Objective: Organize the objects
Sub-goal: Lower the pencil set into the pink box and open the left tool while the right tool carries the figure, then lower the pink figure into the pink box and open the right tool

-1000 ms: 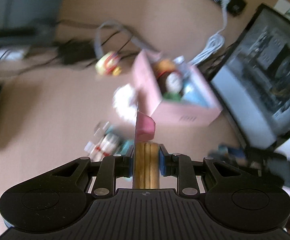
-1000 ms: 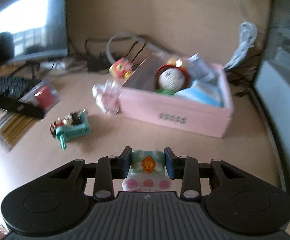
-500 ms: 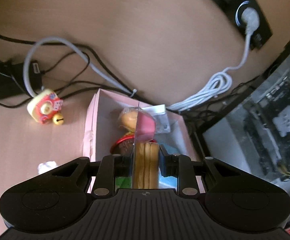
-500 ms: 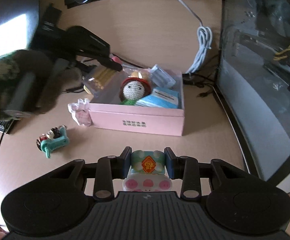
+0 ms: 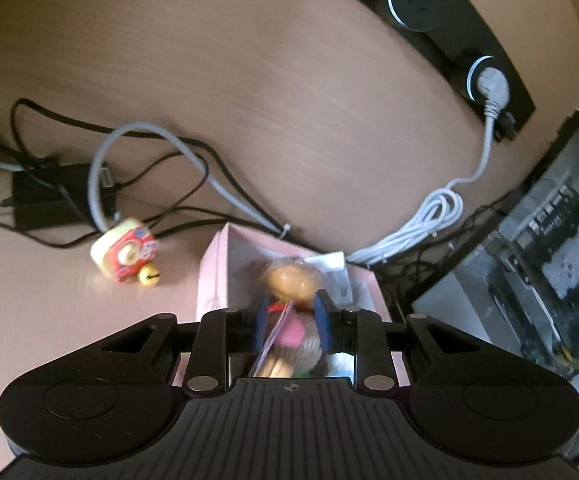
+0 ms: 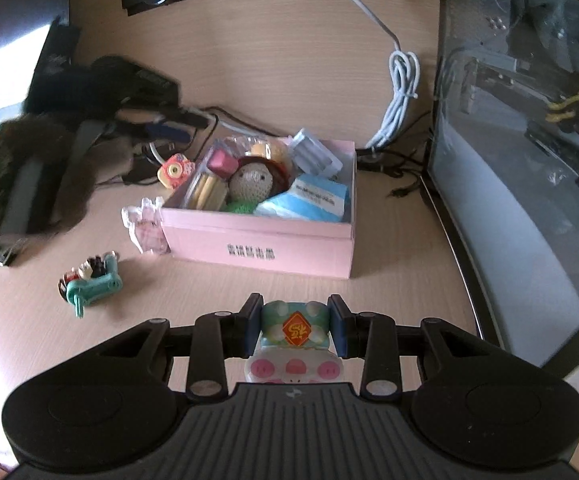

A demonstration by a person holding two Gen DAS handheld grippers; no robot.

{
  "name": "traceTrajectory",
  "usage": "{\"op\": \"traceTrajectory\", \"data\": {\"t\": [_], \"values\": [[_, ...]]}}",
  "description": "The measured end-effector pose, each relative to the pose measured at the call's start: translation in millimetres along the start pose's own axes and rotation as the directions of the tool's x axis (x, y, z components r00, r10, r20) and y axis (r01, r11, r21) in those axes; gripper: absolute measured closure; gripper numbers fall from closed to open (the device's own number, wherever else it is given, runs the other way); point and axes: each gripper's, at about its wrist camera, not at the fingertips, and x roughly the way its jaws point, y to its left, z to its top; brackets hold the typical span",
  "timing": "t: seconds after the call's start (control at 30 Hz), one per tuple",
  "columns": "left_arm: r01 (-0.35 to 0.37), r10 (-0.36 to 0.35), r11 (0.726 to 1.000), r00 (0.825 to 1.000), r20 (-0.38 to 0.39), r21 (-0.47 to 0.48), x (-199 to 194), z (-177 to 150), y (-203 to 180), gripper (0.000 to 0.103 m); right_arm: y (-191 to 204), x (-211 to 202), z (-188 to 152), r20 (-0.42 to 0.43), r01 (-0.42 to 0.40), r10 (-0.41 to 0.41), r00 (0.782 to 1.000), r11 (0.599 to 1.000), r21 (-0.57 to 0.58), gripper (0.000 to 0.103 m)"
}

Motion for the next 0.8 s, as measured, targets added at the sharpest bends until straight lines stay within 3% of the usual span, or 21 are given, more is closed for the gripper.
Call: {"op": "traceTrajectory", "data": {"t": [0.23,0.37,0.5,0.63,0.8], "values": [[0.014,-0.007,0.992,0.998,-0.062,0.123,-53.6,-46.7,-7.1,0.076,-15.1,22.3,69.2,0.106,-0.032,0.035,0.994,0.999,-0.029,0.069],[0.019,0.000,0.986,0.993,-0.114,0.163,-78.5,-76.4,-6.1,0.076,-19.5,61.9,116.9,0.141,-0.032,0.037,0.989,0.999,-0.036,0.069],[0.004,0.016,0.990,0.990,-0.138,0.144,-99.7,-92.7,6.3,0.076,-21.4,107.1,152.5,0.153,-0.008,0.010,0.988,1.000,-0.012,0.069],[-0.073,0.085,0.991,0.991,-0.107,0.112,-121.0,-93.6,28.4,0.076,-26.4,143.2,167.8,0.101,0.010,-0.014,0.995,0.999,0.045,0.064],[-0.157,0.158,0.987,0.983,-0.091,0.024,-133.3,-91.3,59.6,0.076,-29.5,151.3,156.0,0.044,-0.014,0.009,0.999,0.995,0.103,0.056]]}}
